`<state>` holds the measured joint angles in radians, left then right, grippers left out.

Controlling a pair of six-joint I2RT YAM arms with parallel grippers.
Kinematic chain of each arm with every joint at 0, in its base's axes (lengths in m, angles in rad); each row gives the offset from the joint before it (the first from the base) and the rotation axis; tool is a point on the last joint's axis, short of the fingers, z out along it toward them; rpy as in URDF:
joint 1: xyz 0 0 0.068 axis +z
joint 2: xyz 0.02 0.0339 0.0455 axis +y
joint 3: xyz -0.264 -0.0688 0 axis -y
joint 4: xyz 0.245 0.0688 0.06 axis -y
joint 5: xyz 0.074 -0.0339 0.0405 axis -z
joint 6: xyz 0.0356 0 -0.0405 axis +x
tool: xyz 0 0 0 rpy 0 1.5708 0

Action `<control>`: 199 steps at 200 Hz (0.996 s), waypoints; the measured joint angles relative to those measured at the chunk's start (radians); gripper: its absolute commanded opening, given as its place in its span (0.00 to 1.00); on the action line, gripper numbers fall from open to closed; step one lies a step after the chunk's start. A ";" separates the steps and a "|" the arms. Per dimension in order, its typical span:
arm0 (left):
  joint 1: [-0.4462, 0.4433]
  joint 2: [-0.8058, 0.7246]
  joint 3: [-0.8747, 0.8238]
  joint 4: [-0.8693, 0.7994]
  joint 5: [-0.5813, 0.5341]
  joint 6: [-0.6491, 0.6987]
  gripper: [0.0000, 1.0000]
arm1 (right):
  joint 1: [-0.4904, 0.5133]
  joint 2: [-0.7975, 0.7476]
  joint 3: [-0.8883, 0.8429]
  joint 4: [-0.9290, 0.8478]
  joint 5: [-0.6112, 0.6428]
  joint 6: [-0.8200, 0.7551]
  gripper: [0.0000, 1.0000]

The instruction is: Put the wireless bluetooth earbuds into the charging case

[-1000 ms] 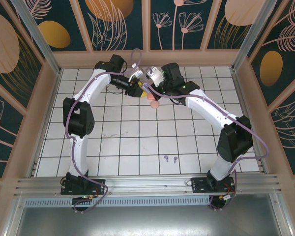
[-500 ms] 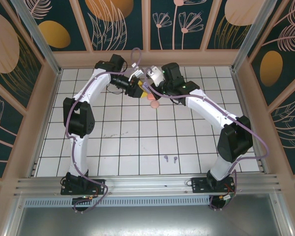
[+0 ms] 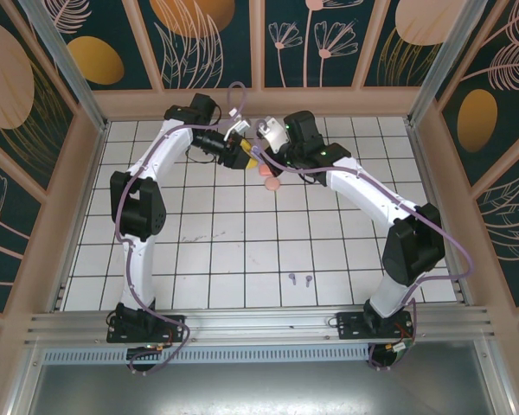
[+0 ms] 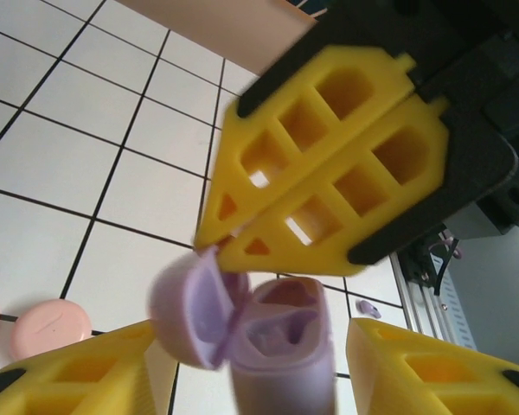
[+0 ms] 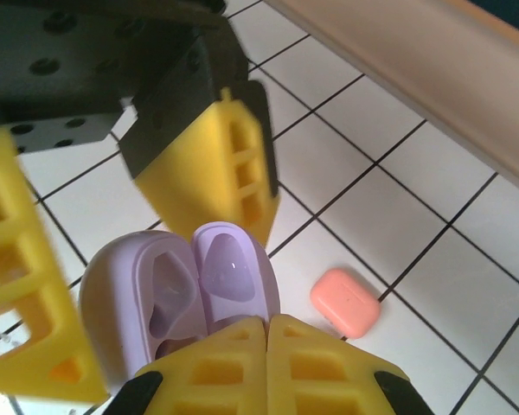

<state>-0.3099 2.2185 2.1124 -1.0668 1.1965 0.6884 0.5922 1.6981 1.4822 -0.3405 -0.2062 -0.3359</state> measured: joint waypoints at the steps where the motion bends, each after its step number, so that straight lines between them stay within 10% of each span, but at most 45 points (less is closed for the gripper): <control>1: 0.000 0.000 0.000 0.000 0.000 0.000 0.52 | 0.000 0.000 0.000 -0.001 0.000 0.000 0.00; 199: 0.002 0.003 0.008 0.011 0.013 0.022 0.55 | -0.011 0.001 -0.006 -0.008 -0.001 0.001 0.00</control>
<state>-0.3077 2.2215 2.1204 -1.0554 1.2098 0.7101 0.5812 1.6989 1.4765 -0.3481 -0.2073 -0.3347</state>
